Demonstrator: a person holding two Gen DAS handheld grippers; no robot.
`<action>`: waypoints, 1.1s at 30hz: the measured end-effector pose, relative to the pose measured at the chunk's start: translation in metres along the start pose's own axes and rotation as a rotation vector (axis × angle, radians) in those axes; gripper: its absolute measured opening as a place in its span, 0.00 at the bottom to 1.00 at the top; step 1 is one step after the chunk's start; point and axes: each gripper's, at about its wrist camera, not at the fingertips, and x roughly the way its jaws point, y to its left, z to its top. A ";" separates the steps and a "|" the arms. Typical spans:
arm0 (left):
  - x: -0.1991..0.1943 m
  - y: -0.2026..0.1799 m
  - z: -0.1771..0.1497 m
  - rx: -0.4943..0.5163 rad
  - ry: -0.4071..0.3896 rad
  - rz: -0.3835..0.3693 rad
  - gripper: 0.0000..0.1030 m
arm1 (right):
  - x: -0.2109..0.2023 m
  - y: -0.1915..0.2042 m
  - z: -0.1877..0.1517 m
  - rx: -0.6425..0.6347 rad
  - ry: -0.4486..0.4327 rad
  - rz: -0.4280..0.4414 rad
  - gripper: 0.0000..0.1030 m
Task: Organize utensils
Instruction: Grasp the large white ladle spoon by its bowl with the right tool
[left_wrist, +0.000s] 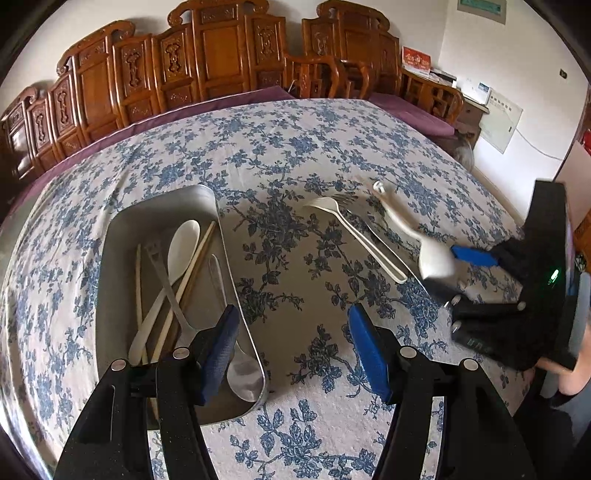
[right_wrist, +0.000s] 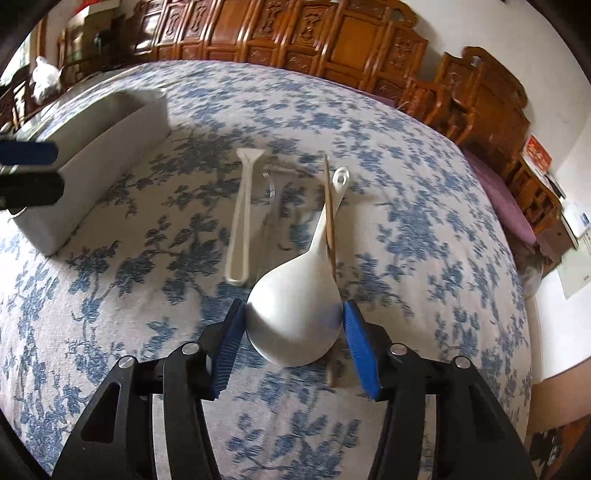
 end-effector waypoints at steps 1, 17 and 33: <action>0.001 -0.001 0.000 0.003 0.004 0.001 0.57 | -0.003 -0.005 0.000 0.015 -0.010 -0.006 0.55; -0.005 -0.036 0.010 0.063 -0.024 0.007 0.57 | -0.009 -0.081 -0.017 0.390 -0.034 0.310 0.54; 0.081 -0.078 0.052 0.006 0.078 -0.028 0.53 | 0.000 -0.116 -0.033 0.492 0.003 0.262 0.55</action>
